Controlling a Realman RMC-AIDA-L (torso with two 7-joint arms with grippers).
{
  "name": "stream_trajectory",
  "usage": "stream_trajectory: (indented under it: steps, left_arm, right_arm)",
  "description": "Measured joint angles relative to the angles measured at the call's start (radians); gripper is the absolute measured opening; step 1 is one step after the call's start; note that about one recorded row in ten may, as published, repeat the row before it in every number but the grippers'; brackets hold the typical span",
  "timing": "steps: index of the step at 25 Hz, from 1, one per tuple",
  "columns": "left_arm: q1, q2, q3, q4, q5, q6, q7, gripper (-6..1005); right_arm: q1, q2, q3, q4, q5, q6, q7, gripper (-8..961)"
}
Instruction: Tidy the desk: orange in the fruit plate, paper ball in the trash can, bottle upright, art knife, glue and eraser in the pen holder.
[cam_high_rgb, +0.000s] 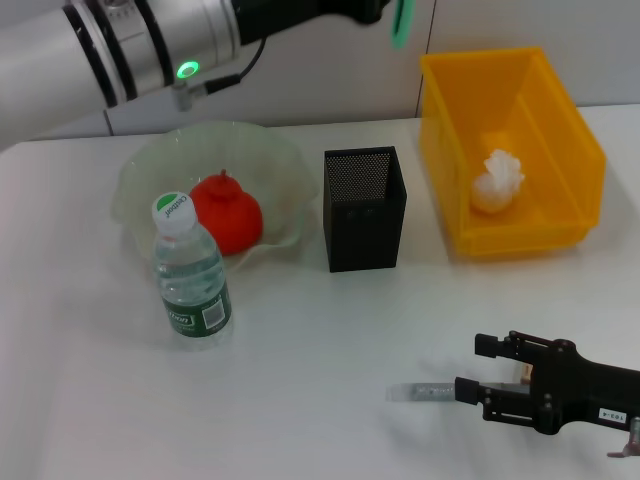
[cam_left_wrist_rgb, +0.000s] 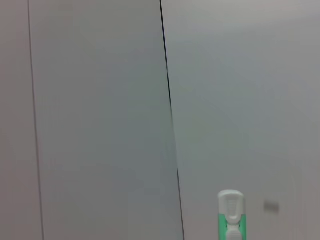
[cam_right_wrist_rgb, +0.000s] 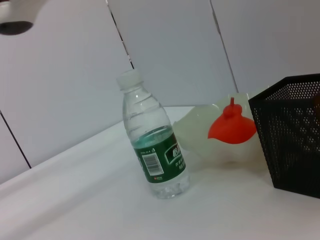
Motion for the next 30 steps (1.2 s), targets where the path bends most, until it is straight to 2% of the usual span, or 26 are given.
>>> stream_trajectory:
  steps: [1,2,3,4,14,16,21,30]
  left_arm:
    - [-0.054,-0.007,-0.108,-0.085,0.125,0.071,-0.043,186]
    - [-0.054,-0.007,-0.108,-0.085,0.125,0.071,-0.043,186]
    - [-0.126,-0.021,-0.223,-0.202,0.272,0.113,-0.056,186]
    - [-0.137,-0.024,-0.23,-0.226,0.285,0.11,-0.055,186]
    - [-0.164,-0.038,-0.205,-0.311,0.289,0.07,-0.006,186]
    - [-0.165,-0.038,-0.198,-0.315,0.288,0.059,-0.006,186]
    - [-0.165,-0.038,-0.119,-0.32,0.24,-0.015,-0.004,186]
    - [-0.154,-0.037,-0.111,-0.321,0.237,-0.025,-0.009,186]
  right_arm:
    - [0.001,0.0,0.0,0.0,0.0,0.0,0.0,771]
    - [0.003,0.0,0.0,0.0,-0.001,0.0,0.0,771]
    - [0.005,0.0,0.0,0.0,-0.001,0.0,0.001,771]
    - [0.009,0.0,0.0,-0.001,-0.001,0.0,0.001,771]
    - [0.021,0.0,0.0,0.001,-0.014,0.002,0.015,770]
    - [0.021,0.0,0.0,0.0,-0.015,0.004,0.015,770]
    - [0.022,0.001,-0.001,-0.001,-0.017,0.01,0.015,770]
    - [0.022,0.002,-0.002,-0.001,-0.017,0.011,0.015,771]
